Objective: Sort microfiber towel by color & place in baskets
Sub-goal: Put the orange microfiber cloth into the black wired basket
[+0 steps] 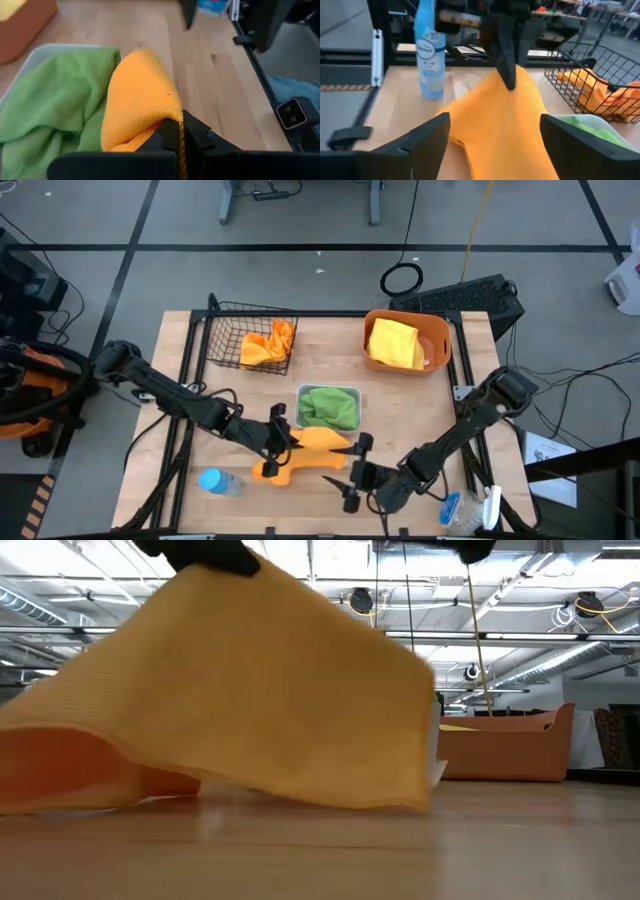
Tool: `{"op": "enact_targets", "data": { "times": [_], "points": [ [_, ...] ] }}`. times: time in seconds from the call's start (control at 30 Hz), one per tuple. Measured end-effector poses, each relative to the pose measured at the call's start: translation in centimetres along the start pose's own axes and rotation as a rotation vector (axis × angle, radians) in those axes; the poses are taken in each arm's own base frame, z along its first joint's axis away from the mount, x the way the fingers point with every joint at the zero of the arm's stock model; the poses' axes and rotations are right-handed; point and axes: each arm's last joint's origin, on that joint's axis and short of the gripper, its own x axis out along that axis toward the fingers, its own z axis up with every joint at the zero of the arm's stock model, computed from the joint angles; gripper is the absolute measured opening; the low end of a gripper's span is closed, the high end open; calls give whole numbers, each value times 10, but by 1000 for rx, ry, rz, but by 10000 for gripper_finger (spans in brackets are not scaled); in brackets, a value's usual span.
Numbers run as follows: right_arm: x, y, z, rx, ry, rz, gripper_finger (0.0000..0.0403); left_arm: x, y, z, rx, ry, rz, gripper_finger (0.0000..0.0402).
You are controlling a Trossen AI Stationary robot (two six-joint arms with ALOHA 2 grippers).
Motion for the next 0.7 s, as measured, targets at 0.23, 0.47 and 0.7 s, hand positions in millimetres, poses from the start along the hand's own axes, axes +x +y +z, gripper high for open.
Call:
{"op": "enact_targets", "data": {
  "times": [0.23,0.47,0.7],
  "points": [
    [15,-9,1,-2,-10,-42,329,-3,-4,0,95,5,-48,3],
    [30,-16,-4,69,51,70,329,-4,-11,-1,205,-8,-84,3],
    [57,-20,-21,82,68,119,323,-4,-13,1,253,-31,-91,2]
  ]
}}
